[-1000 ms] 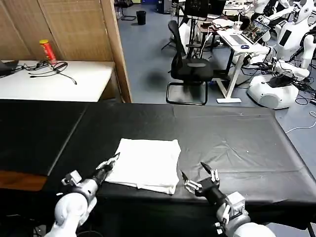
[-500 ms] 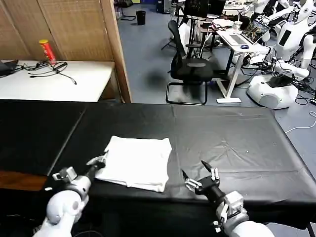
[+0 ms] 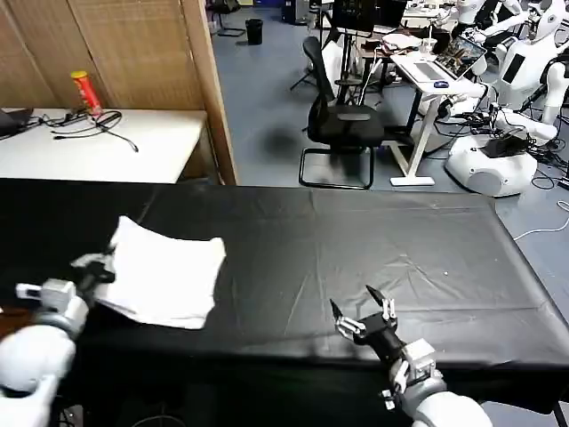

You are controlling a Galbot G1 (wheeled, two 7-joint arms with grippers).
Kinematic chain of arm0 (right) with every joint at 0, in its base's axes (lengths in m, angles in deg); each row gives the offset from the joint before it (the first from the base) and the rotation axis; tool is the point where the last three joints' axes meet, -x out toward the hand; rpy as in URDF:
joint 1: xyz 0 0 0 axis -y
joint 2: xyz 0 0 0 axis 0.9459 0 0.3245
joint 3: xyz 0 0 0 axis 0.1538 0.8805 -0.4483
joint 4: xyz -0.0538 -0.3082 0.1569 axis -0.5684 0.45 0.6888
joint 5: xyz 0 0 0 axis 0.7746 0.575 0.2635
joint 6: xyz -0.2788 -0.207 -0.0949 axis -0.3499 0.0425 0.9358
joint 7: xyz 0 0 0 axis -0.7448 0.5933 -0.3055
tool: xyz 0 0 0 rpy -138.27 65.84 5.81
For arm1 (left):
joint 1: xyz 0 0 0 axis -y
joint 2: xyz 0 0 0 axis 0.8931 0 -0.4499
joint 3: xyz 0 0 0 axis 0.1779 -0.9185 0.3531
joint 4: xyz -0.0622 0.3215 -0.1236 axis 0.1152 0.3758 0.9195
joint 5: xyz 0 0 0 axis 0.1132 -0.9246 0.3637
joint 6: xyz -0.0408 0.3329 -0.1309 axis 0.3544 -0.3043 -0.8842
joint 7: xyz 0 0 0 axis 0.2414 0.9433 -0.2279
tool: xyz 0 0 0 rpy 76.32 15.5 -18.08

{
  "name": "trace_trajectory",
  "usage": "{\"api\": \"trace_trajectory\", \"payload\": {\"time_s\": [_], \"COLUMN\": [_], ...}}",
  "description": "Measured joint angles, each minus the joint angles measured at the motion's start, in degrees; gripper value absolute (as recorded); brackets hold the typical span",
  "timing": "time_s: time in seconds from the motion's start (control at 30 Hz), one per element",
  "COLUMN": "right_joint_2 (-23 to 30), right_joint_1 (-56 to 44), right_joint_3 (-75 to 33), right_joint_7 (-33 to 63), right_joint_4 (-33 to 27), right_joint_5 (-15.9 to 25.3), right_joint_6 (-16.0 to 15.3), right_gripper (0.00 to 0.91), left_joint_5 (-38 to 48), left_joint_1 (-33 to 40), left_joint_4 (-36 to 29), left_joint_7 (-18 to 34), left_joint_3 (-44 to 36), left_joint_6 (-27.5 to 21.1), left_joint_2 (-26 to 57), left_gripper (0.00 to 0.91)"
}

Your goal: Fold and organize the clothes.

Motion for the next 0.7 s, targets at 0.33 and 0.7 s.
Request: {"api": "trace_trajectory", "payload": {"time_s": [0.33, 0.7], "right_joint_2": [1.5, 2.1], "right_joint_1": [-1.1, -1.3], "right_joint_3": [0.3, 1.6], "right_joint_7": [0.0, -0.1], "right_joint_4": [-0.6, -0.3], "right_joint_5": [1.7, -1.5], "right_joint_6": [0.6, -1.2], "right_gripper": [0.878, 0.878], "left_joint_5": [-3.3, -4.9], "left_joint_1": [-0.5, 1.4], "left_joint_4": [-10.4, -9.8], "left_joint_7": [2.6, 3.4], "left_joint_3": [0.6, -22.1], "left_joint_6": [-2.4, -1.9], "left_joint_2": [1.4, -10.9], "left_gripper": [0.0, 0.878]}}
